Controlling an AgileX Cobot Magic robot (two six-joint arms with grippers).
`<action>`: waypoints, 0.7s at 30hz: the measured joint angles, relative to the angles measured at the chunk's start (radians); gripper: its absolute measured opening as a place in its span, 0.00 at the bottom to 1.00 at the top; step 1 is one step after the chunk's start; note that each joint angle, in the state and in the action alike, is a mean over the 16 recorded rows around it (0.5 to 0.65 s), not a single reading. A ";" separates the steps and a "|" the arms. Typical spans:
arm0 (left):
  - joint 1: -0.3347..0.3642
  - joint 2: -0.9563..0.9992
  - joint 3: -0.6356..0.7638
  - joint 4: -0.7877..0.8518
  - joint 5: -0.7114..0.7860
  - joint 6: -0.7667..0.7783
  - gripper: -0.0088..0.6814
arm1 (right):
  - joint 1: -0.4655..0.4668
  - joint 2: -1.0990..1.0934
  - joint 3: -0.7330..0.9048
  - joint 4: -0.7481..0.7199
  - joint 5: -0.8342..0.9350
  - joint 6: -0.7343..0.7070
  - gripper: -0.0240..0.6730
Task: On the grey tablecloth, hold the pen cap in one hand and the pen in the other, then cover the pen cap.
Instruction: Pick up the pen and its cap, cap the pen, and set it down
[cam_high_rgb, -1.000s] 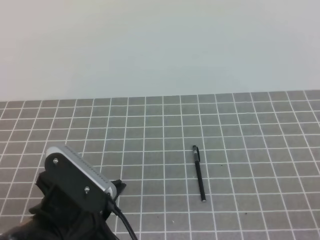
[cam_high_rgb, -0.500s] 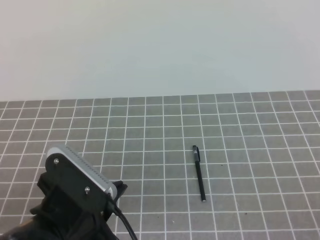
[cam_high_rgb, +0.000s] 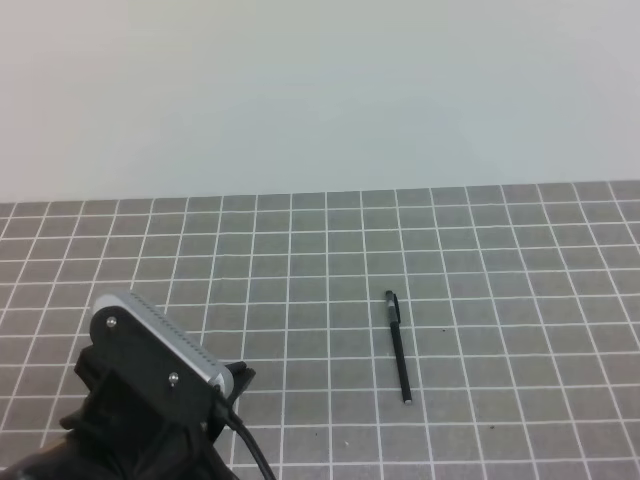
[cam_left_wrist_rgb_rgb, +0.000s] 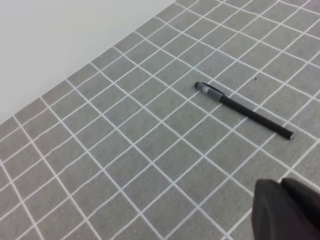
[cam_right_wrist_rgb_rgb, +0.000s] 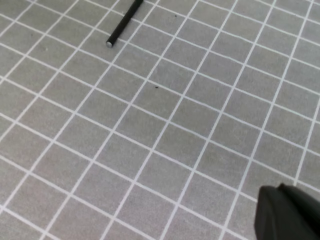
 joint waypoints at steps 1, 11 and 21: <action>0.000 0.000 0.000 0.000 -0.002 -0.001 0.01 | 0.000 0.000 0.000 0.000 0.000 0.000 0.04; 0.062 -0.053 0.001 0.000 0.005 -0.046 0.01 | 0.000 0.000 0.000 0.001 0.002 0.000 0.04; 0.364 -0.243 0.002 0.000 0.188 -0.105 0.01 | 0.000 0.000 0.000 0.002 0.004 0.000 0.04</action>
